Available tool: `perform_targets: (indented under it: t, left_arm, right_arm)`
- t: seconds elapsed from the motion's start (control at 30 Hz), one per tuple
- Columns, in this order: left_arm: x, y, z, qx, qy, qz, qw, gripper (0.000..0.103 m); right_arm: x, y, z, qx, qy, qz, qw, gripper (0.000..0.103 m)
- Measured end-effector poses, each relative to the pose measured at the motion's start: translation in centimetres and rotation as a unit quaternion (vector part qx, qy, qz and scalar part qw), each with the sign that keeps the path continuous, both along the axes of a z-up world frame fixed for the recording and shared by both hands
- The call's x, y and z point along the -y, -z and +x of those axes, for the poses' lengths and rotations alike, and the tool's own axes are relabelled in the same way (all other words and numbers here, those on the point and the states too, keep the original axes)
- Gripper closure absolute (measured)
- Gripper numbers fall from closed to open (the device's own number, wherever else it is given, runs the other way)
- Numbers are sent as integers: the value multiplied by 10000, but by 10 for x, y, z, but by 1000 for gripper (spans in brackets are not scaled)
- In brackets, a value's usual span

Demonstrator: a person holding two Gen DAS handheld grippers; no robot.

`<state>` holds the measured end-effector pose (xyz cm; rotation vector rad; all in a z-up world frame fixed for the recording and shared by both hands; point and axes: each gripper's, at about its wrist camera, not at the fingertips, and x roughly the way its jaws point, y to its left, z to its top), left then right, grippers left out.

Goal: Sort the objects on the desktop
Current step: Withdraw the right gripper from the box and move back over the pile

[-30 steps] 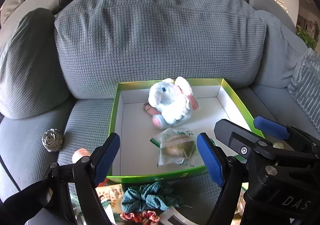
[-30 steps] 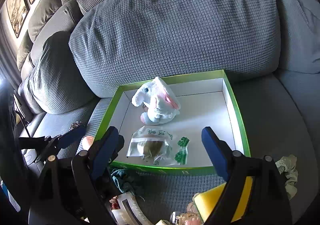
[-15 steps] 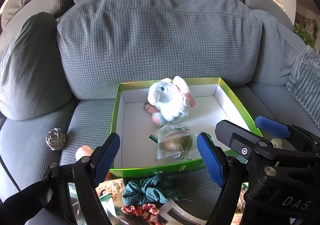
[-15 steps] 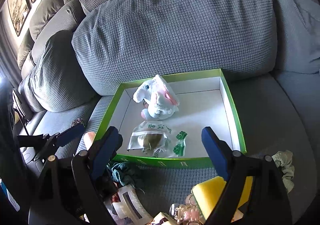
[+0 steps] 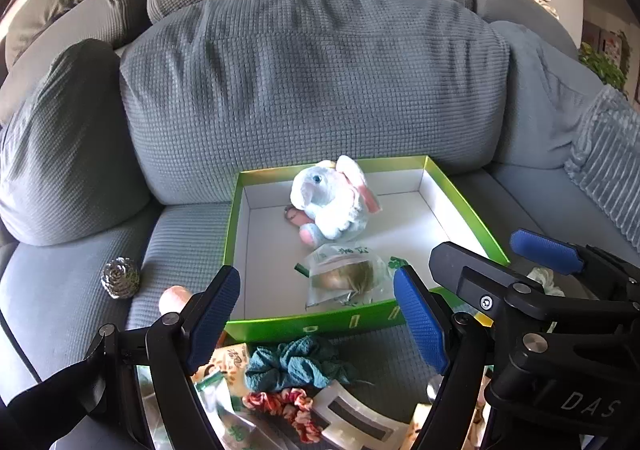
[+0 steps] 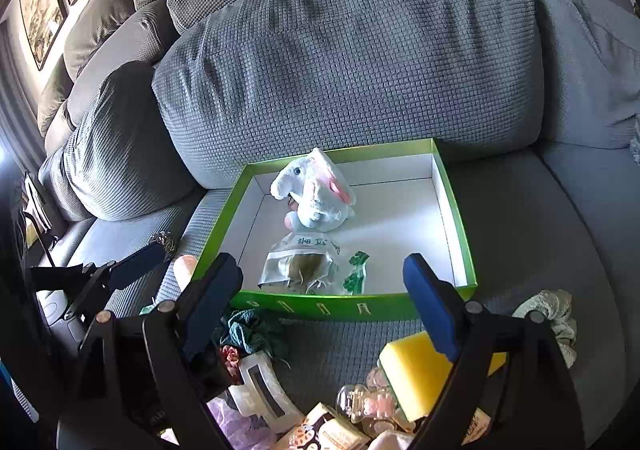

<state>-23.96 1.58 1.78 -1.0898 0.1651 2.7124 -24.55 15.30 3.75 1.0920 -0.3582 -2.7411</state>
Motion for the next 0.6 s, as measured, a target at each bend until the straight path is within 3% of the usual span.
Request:
perform_targets:
  t: [0.6]
  left_arm:
    - [-1,-4,28,-58,97,-38,9999,23]
  right_arm:
    - [2,-3,28,-30,-1,32,10000,17]
